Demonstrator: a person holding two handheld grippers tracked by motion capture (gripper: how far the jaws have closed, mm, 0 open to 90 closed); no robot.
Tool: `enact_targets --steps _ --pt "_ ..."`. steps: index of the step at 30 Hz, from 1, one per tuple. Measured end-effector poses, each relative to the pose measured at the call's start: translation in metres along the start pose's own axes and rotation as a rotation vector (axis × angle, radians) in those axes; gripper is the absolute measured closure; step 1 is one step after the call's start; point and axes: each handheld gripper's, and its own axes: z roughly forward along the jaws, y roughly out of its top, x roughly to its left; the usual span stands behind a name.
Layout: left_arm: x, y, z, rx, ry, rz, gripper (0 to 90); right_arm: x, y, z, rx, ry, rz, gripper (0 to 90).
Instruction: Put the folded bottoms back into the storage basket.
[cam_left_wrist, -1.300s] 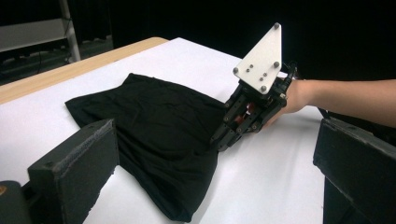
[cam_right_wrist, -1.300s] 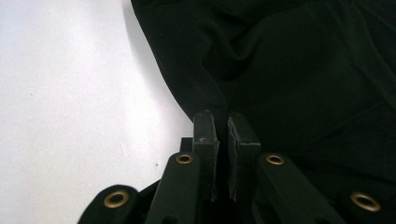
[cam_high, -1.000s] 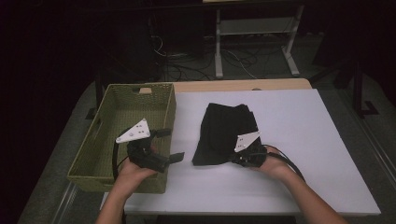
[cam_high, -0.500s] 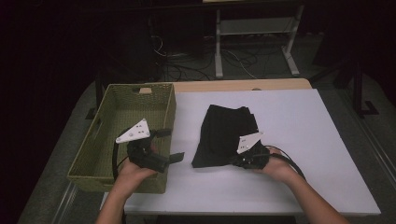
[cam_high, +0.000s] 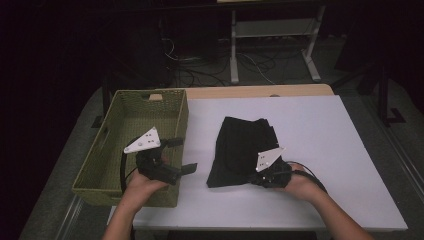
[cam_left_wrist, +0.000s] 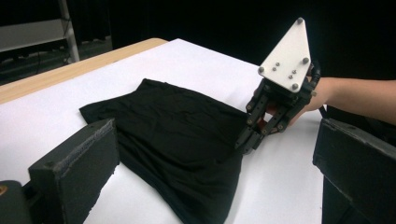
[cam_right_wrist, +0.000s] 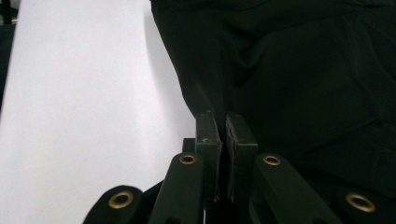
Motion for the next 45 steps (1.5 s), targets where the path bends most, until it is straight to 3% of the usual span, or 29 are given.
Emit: enact_targets --steps 27,32,35,39,45 --pt "0.0 0.0 0.0 0.0 0.002 0.001 0.5 0.03 -0.013 -0.01 0.021 0.055 -0.003 84.4" --pt "0.0 0.0 0.0 -0.001 0.002 0.001 0.5 0.03 -0.014 -0.008 0.033 0.062 -0.002 83.7" --pt "0.0 0.0 0.0 0.0 0.001 0.001 0.5 0.03 -0.015 -0.008 0.031 0.069 0.011 80.9" --pt "0.0 0.0 0.0 -0.001 0.002 0.001 0.5 0.028 -0.014 -0.01 0.013 0.091 0.044 69.3" --pt "0.0 0.0 0.0 0.0 0.002 0.002 0.5 0.025 -0.015 -0.015 -0.018 0.088 0.089 57.0"
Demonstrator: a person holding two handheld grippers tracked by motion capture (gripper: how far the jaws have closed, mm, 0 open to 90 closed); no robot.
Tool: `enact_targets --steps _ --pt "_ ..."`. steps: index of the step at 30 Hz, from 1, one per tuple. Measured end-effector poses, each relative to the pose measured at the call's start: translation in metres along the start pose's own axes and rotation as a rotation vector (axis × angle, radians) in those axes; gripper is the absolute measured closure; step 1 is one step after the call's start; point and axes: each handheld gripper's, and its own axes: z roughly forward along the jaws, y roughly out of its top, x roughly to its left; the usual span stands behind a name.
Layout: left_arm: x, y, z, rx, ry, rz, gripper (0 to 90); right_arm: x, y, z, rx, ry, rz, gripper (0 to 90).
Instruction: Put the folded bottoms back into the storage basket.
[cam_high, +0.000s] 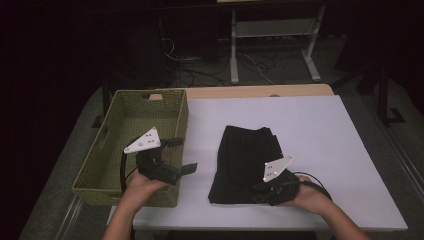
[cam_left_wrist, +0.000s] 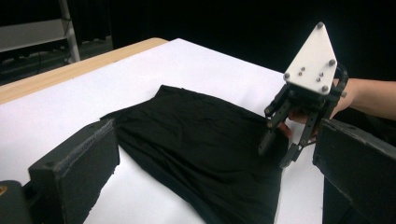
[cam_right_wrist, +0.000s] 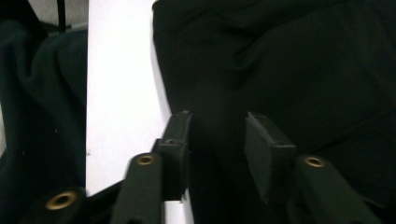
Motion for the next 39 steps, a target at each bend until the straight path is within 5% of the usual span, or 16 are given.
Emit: enact_targets --steps 4,10,14,28,39 --pt "0.0 0.0 0.0 0.001 -0.001 0.0 0.5 0.0 -0.001 -0.01 -0.051 -0.039 0.046 39.0" --pt "0.0 0.0 0.0 0.0 -0.001 0.001 0.5 -0.002 -0.009 -0.023 -0.123 -0.143 0.101 24.3" --pt "0.0 0.0 0.0 0.002 -0.002 0.001 0.5 -0.004 -0.013 -0.03 -0.15 -0.171 0.136 17.1" --pt "0.0 0.0 0.0 0.002 0.0 0.001 0.5 -0.004 -0.037 -0.047 -0.16 -0.268 0.216 2.7" --pt "0.0 0.0 0.0 0.001 0.0 0.0 0.5 0.0 -0.054 -0.053 -0.144 -0.287 0.247 0.2"
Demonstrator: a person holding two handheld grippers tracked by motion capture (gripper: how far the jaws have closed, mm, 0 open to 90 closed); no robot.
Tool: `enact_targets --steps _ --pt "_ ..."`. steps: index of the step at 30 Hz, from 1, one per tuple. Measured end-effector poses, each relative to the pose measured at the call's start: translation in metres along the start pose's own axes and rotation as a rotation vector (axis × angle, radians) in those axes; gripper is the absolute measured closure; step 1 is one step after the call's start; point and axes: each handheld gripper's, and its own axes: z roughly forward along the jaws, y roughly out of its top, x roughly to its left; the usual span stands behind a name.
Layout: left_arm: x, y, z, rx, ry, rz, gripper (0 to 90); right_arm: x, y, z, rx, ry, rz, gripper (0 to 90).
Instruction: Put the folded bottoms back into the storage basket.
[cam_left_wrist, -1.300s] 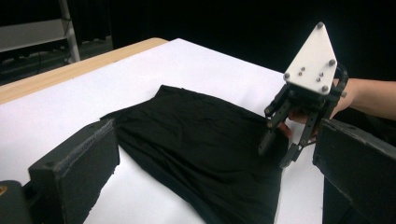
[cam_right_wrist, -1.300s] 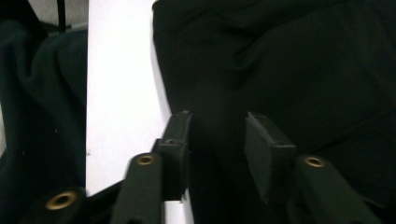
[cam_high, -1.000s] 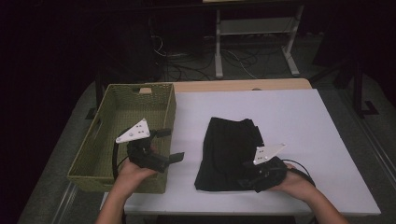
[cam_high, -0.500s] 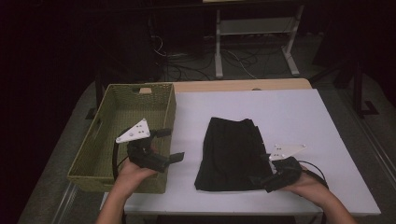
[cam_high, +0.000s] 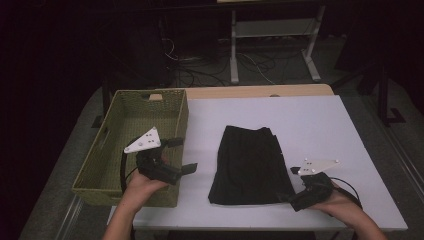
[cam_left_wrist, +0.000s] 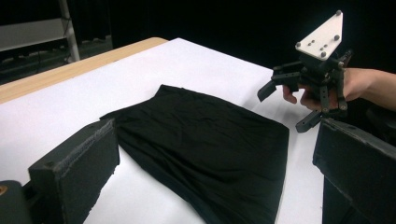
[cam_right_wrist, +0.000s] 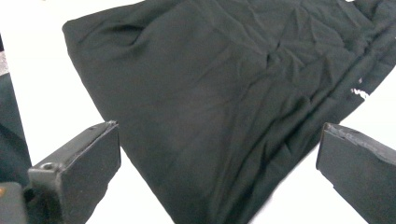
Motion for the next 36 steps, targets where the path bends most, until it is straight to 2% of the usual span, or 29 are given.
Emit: enact_targets --steps 11,17,23,28,36 --pt "0.0 0.0 0.0 0.001 -0.001 -0.001 0.5 -0.002 -0.02 -0.01 0.012 -0.007 0.028 0.3" --pt "0.001 0.001 0.002 0.023 -0.005 -0.01 0.4 -0.006 -0.022 -0.01 -0.004 -0.008 0.038 0.3" --pt "0.0 0.005 0.004 0.045 0.015 -0.003 0.4 -0.006 -0.02 -0.01 -0.022 -0.009 0.038 0.0" --pt "-0.006 0.012 0.008 0.05 -0.006 -0.006 0.4 -0.005 -0.019 -0.009 -0.016 -0.001 0.03 0.0" --pt "-0.014 0.02 0.026 0.056 -0.045 -0.012 0.4 -0.005 -0.019 -0.007 -0.009 0.004 0.028 0.0"
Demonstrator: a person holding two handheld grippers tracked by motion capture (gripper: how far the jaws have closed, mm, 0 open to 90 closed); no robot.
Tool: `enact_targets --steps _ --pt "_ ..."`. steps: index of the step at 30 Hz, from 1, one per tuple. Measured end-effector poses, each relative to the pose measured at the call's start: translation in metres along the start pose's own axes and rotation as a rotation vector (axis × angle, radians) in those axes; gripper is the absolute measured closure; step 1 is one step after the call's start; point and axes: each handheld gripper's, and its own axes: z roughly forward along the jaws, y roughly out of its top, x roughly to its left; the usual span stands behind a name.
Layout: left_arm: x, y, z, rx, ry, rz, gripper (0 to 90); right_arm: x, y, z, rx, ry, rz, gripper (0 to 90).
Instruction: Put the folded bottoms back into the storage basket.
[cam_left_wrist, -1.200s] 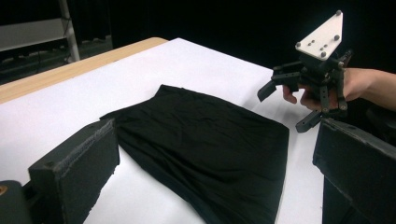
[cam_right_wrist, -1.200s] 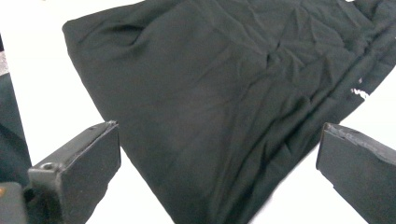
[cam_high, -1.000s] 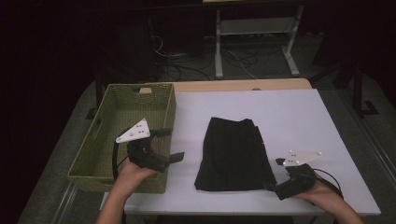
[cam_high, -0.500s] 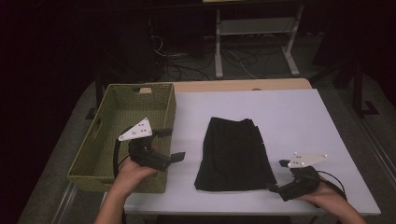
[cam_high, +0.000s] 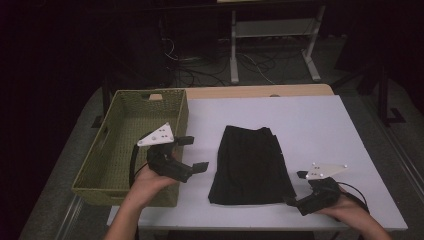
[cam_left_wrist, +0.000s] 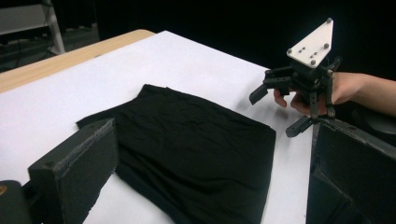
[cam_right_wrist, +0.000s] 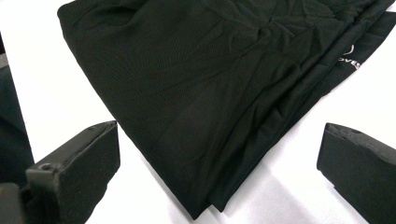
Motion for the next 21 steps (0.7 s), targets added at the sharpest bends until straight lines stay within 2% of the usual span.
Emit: enact_targets --steps 11,21 --pt "-0.015 0.011 0.024 0.002 -0.053 0.014 0.4 -0.001 0.0 -0.002 -0.007 0.0 0.006 0.0" --pt "-0.023 0.019 0.05 -0.003 -0.094 0.014 0.5 -0.001 0.0 -0.003 -0.005 -0.002 0.003 0.0"
